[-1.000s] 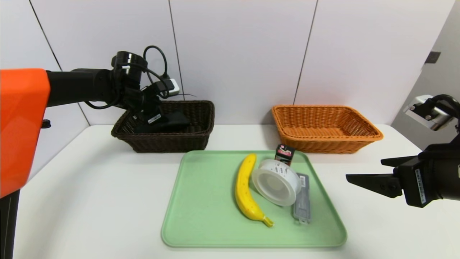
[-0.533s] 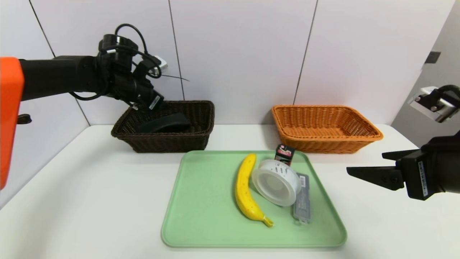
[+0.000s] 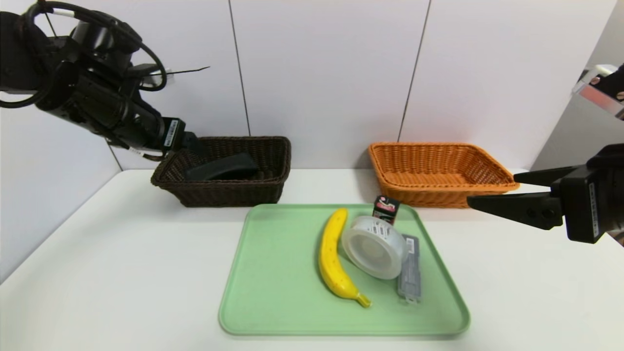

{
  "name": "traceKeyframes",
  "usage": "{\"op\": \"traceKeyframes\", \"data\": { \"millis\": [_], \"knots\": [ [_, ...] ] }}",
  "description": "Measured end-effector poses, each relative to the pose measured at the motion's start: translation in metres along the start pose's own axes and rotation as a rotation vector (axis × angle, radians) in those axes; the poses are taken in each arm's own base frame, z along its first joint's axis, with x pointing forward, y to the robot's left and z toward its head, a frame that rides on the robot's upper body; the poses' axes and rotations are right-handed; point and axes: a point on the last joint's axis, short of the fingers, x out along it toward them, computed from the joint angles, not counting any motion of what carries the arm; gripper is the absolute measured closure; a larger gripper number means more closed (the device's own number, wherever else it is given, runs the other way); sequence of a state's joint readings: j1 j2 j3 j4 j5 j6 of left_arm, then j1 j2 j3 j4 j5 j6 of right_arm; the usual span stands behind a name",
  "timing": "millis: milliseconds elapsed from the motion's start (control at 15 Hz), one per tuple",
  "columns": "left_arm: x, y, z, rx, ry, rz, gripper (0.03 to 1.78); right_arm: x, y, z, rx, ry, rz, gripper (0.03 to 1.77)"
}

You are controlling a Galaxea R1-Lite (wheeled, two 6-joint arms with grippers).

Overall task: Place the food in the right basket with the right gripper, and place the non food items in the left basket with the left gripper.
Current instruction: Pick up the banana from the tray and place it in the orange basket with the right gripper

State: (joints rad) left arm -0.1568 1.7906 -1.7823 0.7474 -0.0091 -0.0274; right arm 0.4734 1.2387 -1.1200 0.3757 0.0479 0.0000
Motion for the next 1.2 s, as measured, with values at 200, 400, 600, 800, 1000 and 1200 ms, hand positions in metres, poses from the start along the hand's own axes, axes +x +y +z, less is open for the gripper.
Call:
{"op": "traceKeyframes", "data": {
  "millis": [200,400,600,800,1000,1200],
  "knots": [
    [-0.029,-0.002,-0.045,-0.094,0.124,0.004,0.15,0.006,0.014,0.009,-0.033,0.024,0.066,0.09],
    [-0.052,-0.002,-0.095,-0.114,0.211,0.008,0.14,0.021,0.031,0.017,-0.073,0.049,0.139,0.09],
    [-0.071,-0.004,-0.127,-0.105,0.236,-0.002,0.14,0.037,0.048,0.024,-0.103,0.094,0.191,0.09],
    [-0.088,-0.006,-0.139,-0.080,0.198,-0.023,0.12,0.051,0.064,0.033,-0.115,0.138,0.232,0.09],
    [-0.097,-0.007,-0.140,-0.033,0.163,-0.042,0.12,0.061,0.078,0.042,-0.075,0.191,0.255,0.09],
    [-0.100,-0.009,-0.134,0.045,0.085,-0.119,0.12,0.071,0.092,0.044,-0.035,0.275,0.270,0.09]
  ]
}}
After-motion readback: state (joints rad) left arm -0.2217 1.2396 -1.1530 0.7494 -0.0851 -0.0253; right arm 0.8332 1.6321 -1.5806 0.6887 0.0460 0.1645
